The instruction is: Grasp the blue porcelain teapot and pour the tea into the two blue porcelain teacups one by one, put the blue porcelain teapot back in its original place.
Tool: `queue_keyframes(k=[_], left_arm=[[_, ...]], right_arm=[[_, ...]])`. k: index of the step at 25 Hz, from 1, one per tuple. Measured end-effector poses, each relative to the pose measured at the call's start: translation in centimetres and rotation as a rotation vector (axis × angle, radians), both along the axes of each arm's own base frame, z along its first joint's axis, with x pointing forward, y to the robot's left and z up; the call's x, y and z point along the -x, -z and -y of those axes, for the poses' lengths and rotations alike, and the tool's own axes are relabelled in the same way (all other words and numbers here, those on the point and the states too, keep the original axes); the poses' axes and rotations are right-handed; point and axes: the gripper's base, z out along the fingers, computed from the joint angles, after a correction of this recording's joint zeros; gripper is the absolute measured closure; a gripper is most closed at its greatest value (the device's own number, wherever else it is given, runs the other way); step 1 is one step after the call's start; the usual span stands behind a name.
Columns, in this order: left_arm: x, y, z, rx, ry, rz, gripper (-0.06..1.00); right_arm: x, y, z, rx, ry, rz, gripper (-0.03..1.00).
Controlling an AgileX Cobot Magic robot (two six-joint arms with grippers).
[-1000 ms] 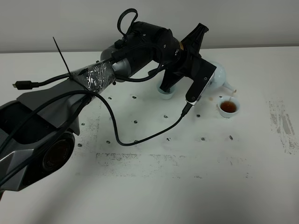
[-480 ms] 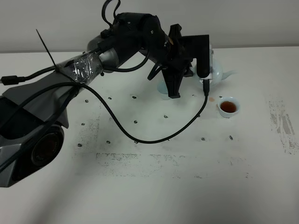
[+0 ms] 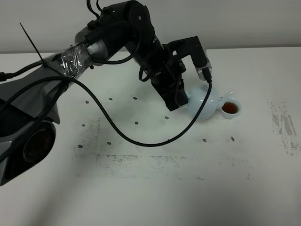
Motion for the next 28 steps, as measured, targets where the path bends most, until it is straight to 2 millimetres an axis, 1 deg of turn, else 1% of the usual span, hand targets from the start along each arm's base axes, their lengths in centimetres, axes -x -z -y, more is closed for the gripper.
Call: queue_keyframes(k=[3, 9, 12, 15, 21, 23, 25, 28], left_arm=[[0.1, 1.1, 0.4, -0.003, 0.029, -0.008, 0.94], [-0.2, 4.4, 0.7, -0.032, 0.055, -0.042, 0.94], [-0.4, 5.4, 0.8, -0.036, 0.055, -0.044, 0.94], [-0.6, 5.8, 0.9, -0.036, 0.051, -0.035, 0.94], [-0.6, 5.8, 0.9, -0.034, 0.056, -0.031, 0.94], [-0.6, 5.2, 0.9, -0.028, 0.056, -0.021, 0.94], [-0.5, 3.8, 0.8, -0.019, 0.058, 0.003, 0.94], [0.1, 0.3, 0.3, -0.012, 0.072, 0.044, 0.94]], right_arm=[[0.0, 0.0, 0.0, 0.000, 0.000, 0.000, 0.45], [0.0, 0.0, 0.0, 0.000, 0.000, 0.000, 0.45], [0.0, 0.0, 0.0, 0.000, 0.000, 0.001, 0.45], [0.0, 0.0, 0.0, 0.000, 0.000, 0.001, 0.45], [0.0, 0.0, 0.0, 0.000, 0.000, 0.001, 0.45], [0.0, 0.0, 0.0, 0.000, 0.000, 0.001, 0.45], [0.0, 0.0, 0.0, 0.000, 0.000, 0.001, 0.45], [0.0, 0.0, 0.0, 0.000, 0.000, 0.001, 0.45]])
